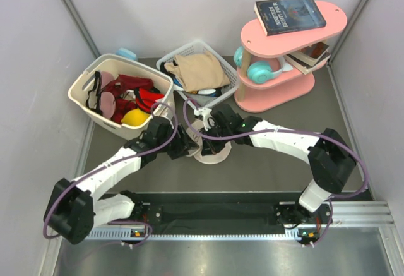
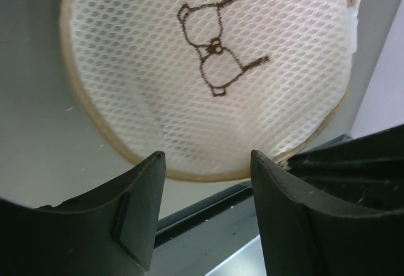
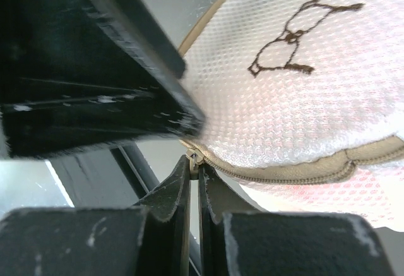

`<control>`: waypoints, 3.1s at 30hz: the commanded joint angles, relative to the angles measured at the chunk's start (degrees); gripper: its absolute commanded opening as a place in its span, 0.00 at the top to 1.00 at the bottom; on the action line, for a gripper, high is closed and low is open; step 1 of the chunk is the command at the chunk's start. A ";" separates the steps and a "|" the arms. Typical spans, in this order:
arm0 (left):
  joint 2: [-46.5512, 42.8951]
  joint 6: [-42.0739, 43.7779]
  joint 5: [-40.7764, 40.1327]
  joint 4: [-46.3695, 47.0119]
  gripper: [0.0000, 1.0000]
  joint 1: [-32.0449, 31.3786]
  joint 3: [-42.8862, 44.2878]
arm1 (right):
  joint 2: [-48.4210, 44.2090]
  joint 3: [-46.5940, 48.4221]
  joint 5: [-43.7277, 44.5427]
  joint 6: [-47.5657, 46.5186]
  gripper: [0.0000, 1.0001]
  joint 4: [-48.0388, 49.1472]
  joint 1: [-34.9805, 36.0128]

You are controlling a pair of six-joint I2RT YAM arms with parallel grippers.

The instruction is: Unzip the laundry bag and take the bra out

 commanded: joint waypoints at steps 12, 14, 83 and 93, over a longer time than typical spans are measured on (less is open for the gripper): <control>-3.35 15.42 2.61 3.32 0.44 0.25 -2.48 | -1.12 0.26 -0.72 0.81 1.00 2.44 -0.42; -2.83 17.63 3.49 3.06 0.44 0.34 -1.43 | -1.12 0.26 -0.98 0.89 1.00 2.52 -0.42; 7.64 30.31 1.83 -0.99 0.23 -13.02 15.88 | -6.30 -4.22 3.23 -6.84 0.88 -6.26 -19.32; -2.03 27.23 -17.85 -9.85 0.01 -12.06 22.83 | -13.51 1.83 9.12 -9.04 0.17 -16.19 -19.50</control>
